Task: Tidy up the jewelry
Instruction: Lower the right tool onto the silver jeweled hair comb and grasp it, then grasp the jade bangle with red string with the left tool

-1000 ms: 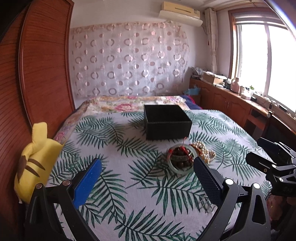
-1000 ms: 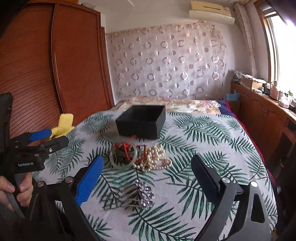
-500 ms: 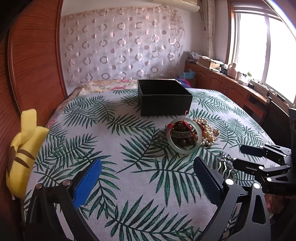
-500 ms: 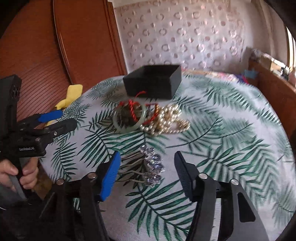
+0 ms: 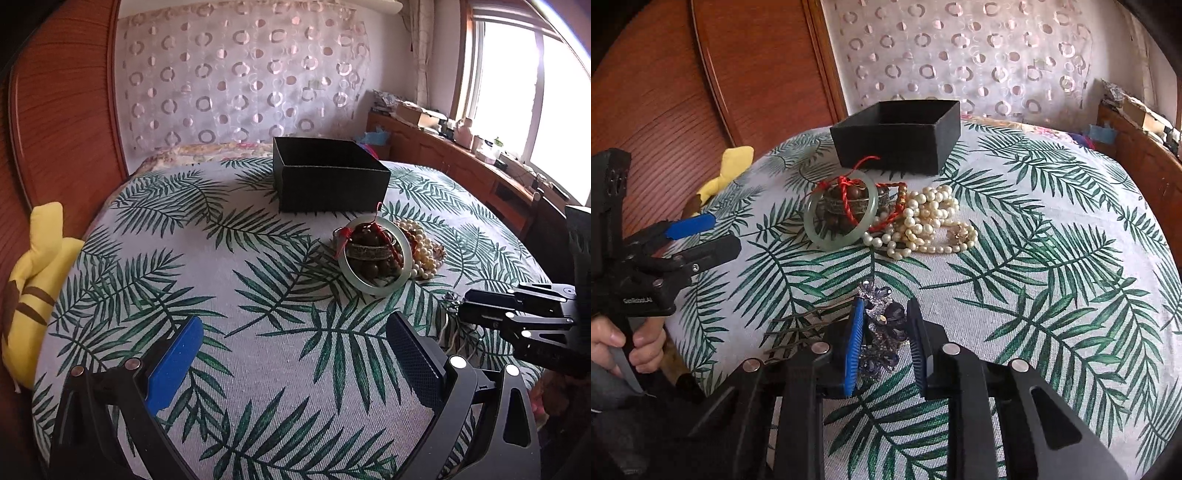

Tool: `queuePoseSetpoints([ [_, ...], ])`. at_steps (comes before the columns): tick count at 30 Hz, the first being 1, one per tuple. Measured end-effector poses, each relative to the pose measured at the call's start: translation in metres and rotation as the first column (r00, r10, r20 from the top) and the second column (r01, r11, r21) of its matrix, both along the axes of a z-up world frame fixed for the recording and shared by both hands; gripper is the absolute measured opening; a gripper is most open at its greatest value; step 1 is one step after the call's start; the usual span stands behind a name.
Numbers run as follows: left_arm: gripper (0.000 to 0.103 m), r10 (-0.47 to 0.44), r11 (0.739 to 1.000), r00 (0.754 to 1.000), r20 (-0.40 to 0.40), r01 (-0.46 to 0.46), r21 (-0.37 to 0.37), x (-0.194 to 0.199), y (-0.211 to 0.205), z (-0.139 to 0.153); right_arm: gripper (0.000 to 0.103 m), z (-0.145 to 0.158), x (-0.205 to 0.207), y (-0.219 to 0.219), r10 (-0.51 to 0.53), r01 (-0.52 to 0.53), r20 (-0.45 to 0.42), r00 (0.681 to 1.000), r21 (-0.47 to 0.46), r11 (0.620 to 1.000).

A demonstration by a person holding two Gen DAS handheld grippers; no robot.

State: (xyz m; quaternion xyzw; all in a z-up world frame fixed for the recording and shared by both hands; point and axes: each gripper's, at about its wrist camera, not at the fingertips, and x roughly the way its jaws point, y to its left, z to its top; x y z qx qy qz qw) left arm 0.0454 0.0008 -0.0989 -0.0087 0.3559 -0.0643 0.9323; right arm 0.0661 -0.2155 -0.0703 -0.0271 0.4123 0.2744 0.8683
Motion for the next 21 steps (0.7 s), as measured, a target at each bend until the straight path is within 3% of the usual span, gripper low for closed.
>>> queuePoseSetpoints([
  [12,0.095,-0.121,0.992,0.991,-0.052,0.122,0.027,0.028,-0.028,0.005,0.025,0.006,0.009,-0.035,-0.076,0.078,0.049,0.996,-0.035,0.996],
  [17,0.095,-0.183,0.983,0.979,-0.086,0.184,0.005,0.048,-0.043,0.001,0.025,0.009,0.011,-0.052,-0.107,0.109,0.062,0.992,-0.032,0.994],
  [21,0.083,-0.231,0.973,0.965,-0.127,0.229,-0.033,0.062,-0.053,-0.003,0.025,0.012,0.012,-0.059,-0.118,0.120,0.075,0.990,-0.028,0.992],
])
